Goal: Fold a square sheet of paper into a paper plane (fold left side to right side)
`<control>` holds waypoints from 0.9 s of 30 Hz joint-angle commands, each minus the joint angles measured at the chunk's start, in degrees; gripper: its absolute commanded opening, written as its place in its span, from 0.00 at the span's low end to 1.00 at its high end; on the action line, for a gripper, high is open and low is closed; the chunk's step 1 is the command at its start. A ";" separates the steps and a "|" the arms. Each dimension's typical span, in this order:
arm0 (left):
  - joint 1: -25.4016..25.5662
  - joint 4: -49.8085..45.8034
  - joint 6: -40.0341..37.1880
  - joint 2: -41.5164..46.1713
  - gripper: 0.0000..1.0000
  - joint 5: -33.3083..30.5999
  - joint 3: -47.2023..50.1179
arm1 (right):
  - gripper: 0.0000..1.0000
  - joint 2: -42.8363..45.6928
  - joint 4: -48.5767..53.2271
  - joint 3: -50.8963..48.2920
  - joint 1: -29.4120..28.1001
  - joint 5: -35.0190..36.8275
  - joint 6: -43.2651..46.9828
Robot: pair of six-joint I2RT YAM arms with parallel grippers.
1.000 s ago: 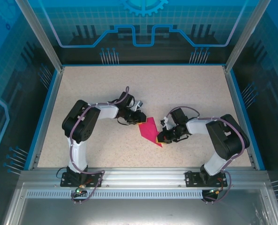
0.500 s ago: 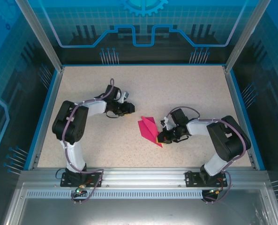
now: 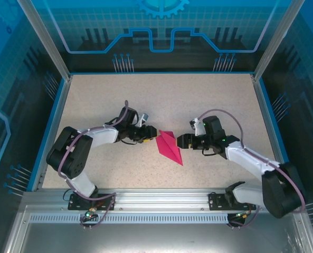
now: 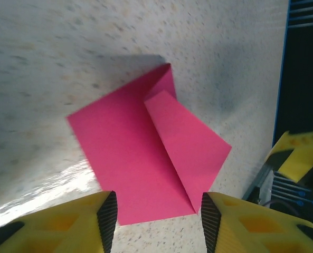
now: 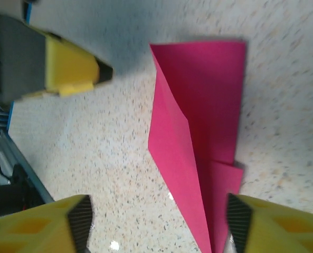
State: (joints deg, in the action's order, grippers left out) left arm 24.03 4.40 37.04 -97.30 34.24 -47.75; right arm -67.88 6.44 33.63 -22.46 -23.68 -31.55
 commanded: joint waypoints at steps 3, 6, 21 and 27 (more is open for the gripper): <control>2.49 5.29 3.89 -5.47 0.49 2.19 -2.61 | 0.98 9.72 -3.31 -4.07 3.90 3.20 -2.76; 3.34 6.63 4.71 -8.41 0.49 2.93 -4.22 | 0.99 15.33 -5.69 -6.53 6.19 1.36 -4.28; 5.22 8.29 4.48 -14.20 0.21 4.96 -12.01 | 0.99 31.57 -3.61 -11.98 7.64 3.98 -2.54; 3.64 6.75 1.94 -5.66 0.08 4.96 -11.44 | 0.99 25.69 2.48 -7.35 10.65 -5.21 1.64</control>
State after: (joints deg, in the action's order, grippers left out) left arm 28.71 10.98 41.43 -109.40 37.43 -58.37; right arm -39.59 5.91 23.33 -14.41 -23.22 -32.49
